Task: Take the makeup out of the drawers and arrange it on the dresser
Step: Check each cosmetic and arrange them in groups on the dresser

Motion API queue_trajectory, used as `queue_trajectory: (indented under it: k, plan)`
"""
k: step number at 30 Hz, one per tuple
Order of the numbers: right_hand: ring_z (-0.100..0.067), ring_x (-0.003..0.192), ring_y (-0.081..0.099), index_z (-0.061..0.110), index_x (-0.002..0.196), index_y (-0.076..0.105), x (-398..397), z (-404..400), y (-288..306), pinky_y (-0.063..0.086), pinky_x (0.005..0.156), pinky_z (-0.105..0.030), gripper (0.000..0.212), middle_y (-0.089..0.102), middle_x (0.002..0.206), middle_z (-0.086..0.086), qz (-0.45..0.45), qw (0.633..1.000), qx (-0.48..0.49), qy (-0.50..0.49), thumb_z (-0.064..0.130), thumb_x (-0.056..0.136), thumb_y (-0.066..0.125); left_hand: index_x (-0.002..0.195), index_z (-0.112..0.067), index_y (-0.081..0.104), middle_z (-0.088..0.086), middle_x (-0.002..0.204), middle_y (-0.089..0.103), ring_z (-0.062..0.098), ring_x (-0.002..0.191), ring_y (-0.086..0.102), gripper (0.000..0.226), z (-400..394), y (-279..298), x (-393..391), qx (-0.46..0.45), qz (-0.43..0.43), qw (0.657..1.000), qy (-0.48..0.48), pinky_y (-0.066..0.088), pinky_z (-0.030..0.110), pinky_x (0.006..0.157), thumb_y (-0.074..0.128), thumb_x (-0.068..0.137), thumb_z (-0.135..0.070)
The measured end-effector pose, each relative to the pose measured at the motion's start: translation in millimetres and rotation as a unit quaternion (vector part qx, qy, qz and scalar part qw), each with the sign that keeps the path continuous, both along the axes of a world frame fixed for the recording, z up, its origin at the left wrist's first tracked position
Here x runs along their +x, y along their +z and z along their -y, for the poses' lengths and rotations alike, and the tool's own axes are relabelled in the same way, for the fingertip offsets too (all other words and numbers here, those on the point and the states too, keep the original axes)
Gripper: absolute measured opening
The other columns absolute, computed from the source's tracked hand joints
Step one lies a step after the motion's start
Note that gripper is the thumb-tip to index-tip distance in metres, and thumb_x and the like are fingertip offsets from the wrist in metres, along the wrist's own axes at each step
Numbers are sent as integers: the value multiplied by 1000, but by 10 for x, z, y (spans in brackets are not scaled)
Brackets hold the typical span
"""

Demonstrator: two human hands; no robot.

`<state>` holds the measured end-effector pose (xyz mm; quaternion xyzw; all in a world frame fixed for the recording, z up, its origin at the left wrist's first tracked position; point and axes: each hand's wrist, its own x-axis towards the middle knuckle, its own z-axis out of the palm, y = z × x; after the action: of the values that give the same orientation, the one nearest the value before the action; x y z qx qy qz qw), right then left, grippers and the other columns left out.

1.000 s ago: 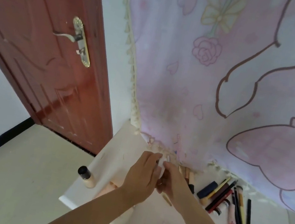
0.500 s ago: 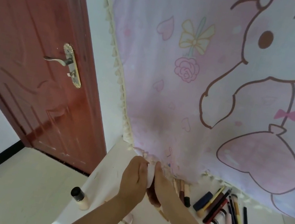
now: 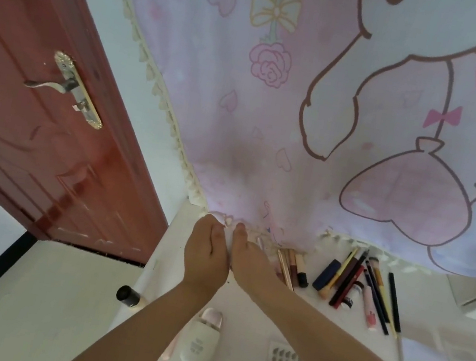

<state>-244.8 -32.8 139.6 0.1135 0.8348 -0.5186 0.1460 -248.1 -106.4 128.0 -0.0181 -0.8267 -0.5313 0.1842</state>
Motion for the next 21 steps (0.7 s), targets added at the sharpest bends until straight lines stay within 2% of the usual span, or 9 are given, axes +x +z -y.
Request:
queue_trajectory:
  k: [2,4,6,9,11,13,16,19,21]
  plan:
    - [-27,114,53,3,136,31,-23,-10,-94,25,106,-38,45,57,117,-22,-47,998,12,33,21,99,13,57,-19,28,-1,55,33,15,54,32,38,-28,10,-18,35,37,999,16,32,33,59,33,93,-8]
    - [-23,107,56,4,108,55,2,-9,-54,24,100,-27,53,62,99,-17,-78,994,27,70,30,99,10,56,-18,28,-1,54,33,15,54,33,41,-32,28,-39,47,61,997,18,32,36,60,33,93,0]
    - [-22,93,56,10,85,52,-6,-56,-5,28,84,-19,49,56,86,-9,-98,992,15,73,34,99,11,56,-19,30,-3,54,34,14,53,34,41,-19,74,-67,44,70,997,11,32,31,58,33,93,-3]
    - [-16,69,50,12,87,41,-6,-192,100,38,66,-24,34,50,78,-4,-114,984,5,137,34,98,17,56,-20,37,-2,54,40,13,52,39,39,10,112,-122,65,129,990,9,32,28,53,32,93,-9]
    - [-4,51,47,15,86,42,-21,-267,141,40,50,-14,28,48,67,2,-91,980,-16,178,33,98,24,60,-17,44,2,57,46,15,49,40,38,29,101,-162,92,210,973,8,32,26,47,29,94,-14]
    - [2,46,44,13,83,43,-28,-319,137,35,42,-5,23,46,65,4,-89,973,-17,214,27,97,31,65,-15,47,5,58,49,16,45,39,37,39,84,-177,102,297,949,14,32,22,39,27,96,-20]
    - [-4,58,42,2,92,48,-34,-392,50,37,53,-6,20,46,72,-1,-116,963,-4,244,21,92,42,69,-18,50,4,60,51,15,46,42,41,55,53,-147,109,365,924,6,33,18,33,24,98,-33]
    - [-4,74,48,7,106,51,-33,-442,-52,41,68,-15,24,50,87,3,-160,950,39,265,23,88,50,71,-18,56,2,59,53,13,48,47,48,94,11,-116,123,388,913,-27,35,16,33,23,97,-43]
    - [3,80,49,12,113,50,-29,-461,-87,44,68,-10,30,48,93,10,-185,943,56,272,24,85,53,70,-17,57,3,59,55,13,47,48,50,119,11,-108,130,397,908,-35,37,16,36,24,97,-42]
